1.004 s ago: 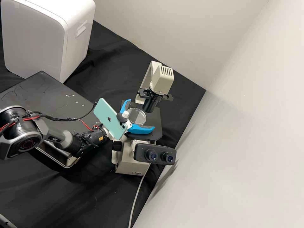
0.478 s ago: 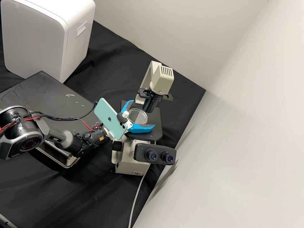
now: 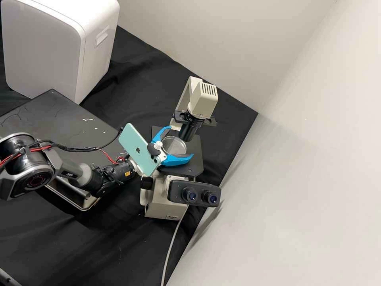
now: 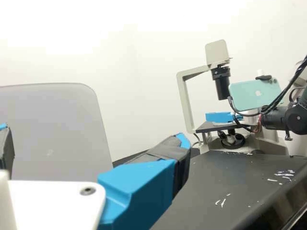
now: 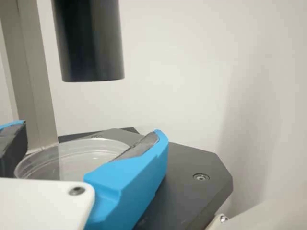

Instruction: Place the petri dish on the bench

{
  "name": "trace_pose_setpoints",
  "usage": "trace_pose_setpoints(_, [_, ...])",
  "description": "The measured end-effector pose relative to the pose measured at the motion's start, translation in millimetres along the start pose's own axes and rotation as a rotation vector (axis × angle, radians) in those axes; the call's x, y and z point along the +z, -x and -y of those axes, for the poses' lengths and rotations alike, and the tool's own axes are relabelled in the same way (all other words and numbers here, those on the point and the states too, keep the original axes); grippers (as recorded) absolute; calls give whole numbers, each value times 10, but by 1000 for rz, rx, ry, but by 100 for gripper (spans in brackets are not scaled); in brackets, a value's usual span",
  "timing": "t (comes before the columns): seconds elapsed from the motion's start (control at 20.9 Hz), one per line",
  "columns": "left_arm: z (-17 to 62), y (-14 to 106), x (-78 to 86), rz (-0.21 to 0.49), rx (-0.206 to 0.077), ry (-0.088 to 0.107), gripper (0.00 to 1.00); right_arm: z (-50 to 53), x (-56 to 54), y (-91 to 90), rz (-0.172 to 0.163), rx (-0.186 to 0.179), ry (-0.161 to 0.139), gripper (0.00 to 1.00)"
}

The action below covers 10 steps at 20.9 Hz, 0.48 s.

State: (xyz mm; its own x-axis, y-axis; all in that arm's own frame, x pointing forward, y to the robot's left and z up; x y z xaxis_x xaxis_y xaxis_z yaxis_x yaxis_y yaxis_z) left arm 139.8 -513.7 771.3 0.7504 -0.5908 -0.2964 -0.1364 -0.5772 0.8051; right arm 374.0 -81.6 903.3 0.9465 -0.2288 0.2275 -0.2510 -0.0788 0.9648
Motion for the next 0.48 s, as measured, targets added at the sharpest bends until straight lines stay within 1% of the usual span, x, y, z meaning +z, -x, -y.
trace_pose_setpoints(0.19, [0, 0, 0, 0, 0, 0, 100, -1, -1, 0, -1, 1, -16, 0])
trace_pose_setpoints(0.48, [0, 0, 0, 0, 0, 0, 100, 3, 3, 17, 2, -2, -16, 0])
